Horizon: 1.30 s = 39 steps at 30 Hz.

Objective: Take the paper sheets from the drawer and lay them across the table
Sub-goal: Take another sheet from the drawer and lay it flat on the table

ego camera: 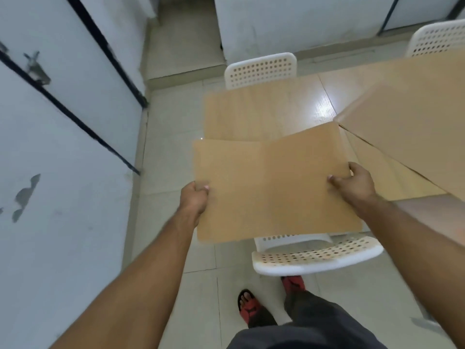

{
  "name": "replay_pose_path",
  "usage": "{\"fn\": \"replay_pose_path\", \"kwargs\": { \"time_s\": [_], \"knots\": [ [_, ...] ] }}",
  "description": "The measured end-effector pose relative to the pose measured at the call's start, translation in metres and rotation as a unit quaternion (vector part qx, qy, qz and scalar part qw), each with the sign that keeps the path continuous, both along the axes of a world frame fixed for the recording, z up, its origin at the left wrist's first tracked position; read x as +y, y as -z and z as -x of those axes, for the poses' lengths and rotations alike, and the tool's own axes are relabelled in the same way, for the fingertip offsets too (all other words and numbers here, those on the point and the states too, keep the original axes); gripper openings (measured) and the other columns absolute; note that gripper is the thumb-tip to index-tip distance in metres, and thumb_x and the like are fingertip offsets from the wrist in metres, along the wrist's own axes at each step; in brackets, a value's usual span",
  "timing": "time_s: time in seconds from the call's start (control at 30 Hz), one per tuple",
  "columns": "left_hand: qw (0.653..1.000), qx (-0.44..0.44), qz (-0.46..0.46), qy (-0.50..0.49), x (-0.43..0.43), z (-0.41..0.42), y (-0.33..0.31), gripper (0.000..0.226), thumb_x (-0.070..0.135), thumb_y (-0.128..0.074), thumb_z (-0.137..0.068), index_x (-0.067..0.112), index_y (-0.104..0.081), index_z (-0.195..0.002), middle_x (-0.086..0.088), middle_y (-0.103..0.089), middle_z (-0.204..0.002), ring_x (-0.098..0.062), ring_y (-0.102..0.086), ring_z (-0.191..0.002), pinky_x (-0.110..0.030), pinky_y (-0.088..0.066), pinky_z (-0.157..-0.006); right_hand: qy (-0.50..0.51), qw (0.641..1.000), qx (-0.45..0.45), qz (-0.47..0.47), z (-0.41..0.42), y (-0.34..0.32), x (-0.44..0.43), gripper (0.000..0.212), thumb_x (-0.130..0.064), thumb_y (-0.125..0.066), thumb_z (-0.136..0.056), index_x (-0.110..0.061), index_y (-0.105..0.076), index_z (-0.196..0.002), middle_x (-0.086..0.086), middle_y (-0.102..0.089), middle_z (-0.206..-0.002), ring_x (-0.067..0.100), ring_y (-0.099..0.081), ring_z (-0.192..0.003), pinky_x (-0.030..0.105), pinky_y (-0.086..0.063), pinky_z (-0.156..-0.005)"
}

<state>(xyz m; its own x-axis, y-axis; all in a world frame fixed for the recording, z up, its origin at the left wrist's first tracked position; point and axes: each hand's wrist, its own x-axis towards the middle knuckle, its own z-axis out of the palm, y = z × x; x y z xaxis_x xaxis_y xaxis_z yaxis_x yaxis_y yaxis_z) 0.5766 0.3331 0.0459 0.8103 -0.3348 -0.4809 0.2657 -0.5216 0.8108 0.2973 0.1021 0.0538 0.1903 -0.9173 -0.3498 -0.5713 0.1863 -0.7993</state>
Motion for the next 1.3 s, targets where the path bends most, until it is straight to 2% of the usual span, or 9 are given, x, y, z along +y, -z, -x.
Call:
{"fn": "replay_pose_path", "kwargs": {
  "time_s": [0.2, 0.33, 0.5, 0.67, 0.8, 0.93, 1.1, 1.2, 1.3],
  "knots": [
    [0.999, 0.015, -0.032, 0.006, -0.034, -0.019, 0.02, 0.012, 0.015, -0.059, -0.098, 0.02, -0.066, -0.106, -0.002, -0.07, -0.099, -0.02, -0.068, -0.086, -0.029, -0.055, -0.071, 0.005, 0.999, 0.04, 0.011, -0.021, 0.019, -0.026, 0.053, -0.024, -0.074, -0.087, -0.02, -0.055, -0.136, 0.011, -0.067, -0.124, 0.033, -0.064, -0.107, 0.044, -0.053, -0.093],
    [0.998, 0.003, -0.06, -0.027, -0.052, -0.031, 0.034, 0.01, 0.012, -0.063, -0.093, 0.019, -0.067, -0.099, -0.004, -0.071, -0.097, -0.028, -0.071, -0.09, -0.041, -0.06, -0.081, -0.036, 0.998, 0.058, 0.007, -0.034, 0.034, -0.05, 0.057, -0.025, -0.073, -0.087, -0.022, -0.051, -0.14, 0.011, -0.067, -0.125, 0.032, -0.064, -0.107, 0.036, -0.05, -0.087],
    [0.992, -0.046, -0.111, -0.05, -0.072, -0.044, 0.05, 0.042, 0.012, -0.065, -0.092, 0.018, -0.056, -0.132, -0.006, -0.067, -0.117, -0.025, -0.065, -0.097, -0.037, -0.054, -0.09, -0.049, 0.996, 0.079, -0.006, -0.047, 0.055, -0.081, 0.062, -0.024, -0.07, -0.091, -0.024, -0.042, -0.147, 0.013, -0.064, -0.128, 0.033, -0.062, -0.11, 0.033, -0.043, -0.084],
    [0.965, -0.115, -0.224, 0.069, -0.071, -0.037, 0.068, 0.059, 0.015, -0.064, -0.09, 0.011, -0.043, -0.146, -0.015, -0.053, -0.139, -0.032, -0.055, -0.123, -0.035, -0.043, -0.103, -0.106, 0.98, 0.168, 0.021, -0.047, 0.071, -0.085, 0.078, -0.03, -0.07, -0.091, -0.025, -0.026, -0.155, 0.014, -0.047, -0.146, 0.037, -0.054, -0.124, 0.043, -0.046, -0.095],
    [0.949, -0.117, -0.248, 0.156, -0.065, -0.028, 0.082, 0.059, 0.027, -0.07, -0.088, 0.01, -0.047, -0.14, -0.014, -0.049, -0.142, -0.034, -0.05, -0.129, -0.037, -0.039, -0.108, -0.167, 0.954, 0.236, 0.079, -0.043, 0.082, -0.076, 0.073, -0.039, -0.069, -0.088, -0.026, -0.035, -0.152, 0.012, -0.028, -0.157, 0.036, -0.038, -0.136, 0.048, -0.041, -0.107],
    [0.937, -0.134, -0.262, 0.187, -0.065, -0.023, 0.087, 0.082, 0.038, -0.071, -0.089, 0.009, -0.03, -0.153, -0.011, -0.029, -0.159, -0.029, -0.034, -0.143, -0.037, -0.028, -0.116, -0.253, 0.915, 0.296, 0.108, -0.046, 0.092, -0.07, 0.077, -0.058, -0.063, -0.086, -0.033, -0.032, -0.152, 0.012, -0.012, -0.164, 0.036, -0.02, -0.147, 0.052, -0.028, -0.115],
    [0.922, -0.14, -0.272, 0.237, -0.065, -0.026, 0.095, 0.093, 0.049, -0.068, -0.087, 0.012, -0.018, -0.156, -0.012, -0.011, -0.164, -0.031, -0.023, -0.149, -0.043, -0.026, -0.12, -0.307, 0.891, 0.323, 0.09, -0.055, 0.1, -0.071, 0.089, -0.069, -0.059, -0.083, -0.033, -0.02, -0.154, 0.014, -0.001, -0.166, 0.039, -0.002, -0.152, 0.053, -0.014, -0.12],
    [0.907, -0.14, -0.293, 0.27, -0.064, -0.026, 0.095, 0.089, 0.046, -0.058, -0.096, 0.012, -0.005, -0.159, -0.012, 0.007, -0.167, -0.031, -0.004, -0.154, -0.043, -0.016, -0.122, -0.309, 0.887, 0.331, 0.091, -0.055, 0.103, -0.071, 0.091, -0.07, -0.056, -0.084, -0.034, -0.015, -0.155, 0.016, 0.001, -0.166, 0.04, 0.0, -0.152, 0.053, -0.012, -0.121],
    [0.896, -0.139, -0.302, 0.293, -0.064, -0.025, 0.096, 0.086, 0.046, -0.052, -0.099, 0.013, 0.002, -0.159, -0.011, 0.015, -0.166, -0.032, 0.003, -0.154, -0.047, -0.016, -0.121, -0.312, 0.884, 0.334, 0.098, -0.052, 0.106, -0.069, 0.091, -0.072, -0.053, -0.084, -0.033, -0.013, -0.156, 0.016, 0.002, -0.166, 0.04, 0.001, -0.152, 0.053, -0.012, -0.121]
  ]
}}
